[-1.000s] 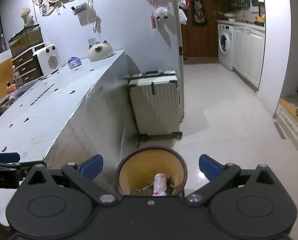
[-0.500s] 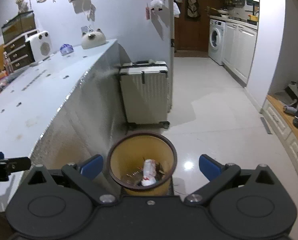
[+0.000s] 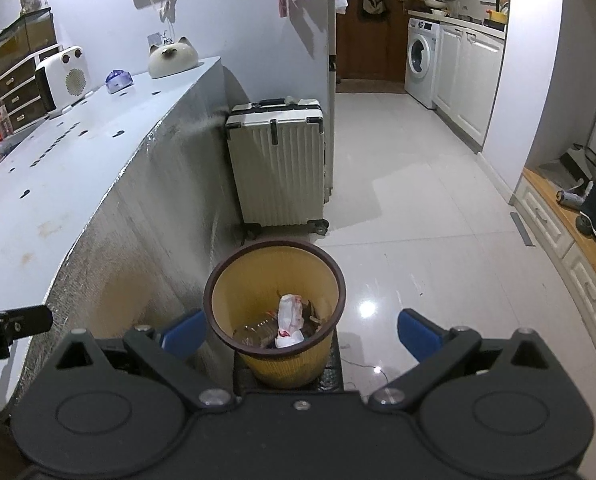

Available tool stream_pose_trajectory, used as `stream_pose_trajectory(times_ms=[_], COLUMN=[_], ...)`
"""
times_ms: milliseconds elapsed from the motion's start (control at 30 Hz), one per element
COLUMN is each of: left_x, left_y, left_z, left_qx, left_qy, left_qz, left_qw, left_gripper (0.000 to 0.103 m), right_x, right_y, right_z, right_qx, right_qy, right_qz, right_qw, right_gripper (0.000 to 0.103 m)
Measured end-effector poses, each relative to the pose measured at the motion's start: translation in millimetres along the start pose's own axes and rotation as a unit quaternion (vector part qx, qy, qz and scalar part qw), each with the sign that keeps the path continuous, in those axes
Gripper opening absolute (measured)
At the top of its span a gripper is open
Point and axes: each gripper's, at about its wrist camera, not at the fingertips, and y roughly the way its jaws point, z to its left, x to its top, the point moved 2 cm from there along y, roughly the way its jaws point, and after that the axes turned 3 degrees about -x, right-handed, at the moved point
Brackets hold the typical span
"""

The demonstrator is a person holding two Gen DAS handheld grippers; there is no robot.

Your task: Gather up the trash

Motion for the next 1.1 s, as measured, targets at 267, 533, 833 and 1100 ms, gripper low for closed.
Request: stream_pose_trajectory(times_ms=[267,533,833,1100], left_x=[0.7,2.0,2.6,2.1], left_y=[0.9,2.4,4.2,4.4], left_z=[-0.4,-0.2,0.5,0.3], left_qx=[0.009,0.009,0.007,0.007], left_qy=[0.001,-0.001,-0.002,-0.002], left_qz=[-0.002,-0.002,-0.002,-0.002], left_qw=[1.0,1.0,1.0,1.0], left_gripper=[0.103,0.103,0.103,0.103], right_x=[2.1,3.0,3.8,3.7], right_y=[1.9,0.5,1.3,1.2], right_z=[1.5,2.5,2.3,2.8], right_qx=[0.002,0.003,0.004,0.003], right_qy=[-0.002,-0.007,-0.008,-0.008], right_qz=[0.001,-0.001,-0.001,0.0], right_qw=[1.0,1.0,1.0,1.0], right_gripper=[0.102,0.102,0.102,0.102])
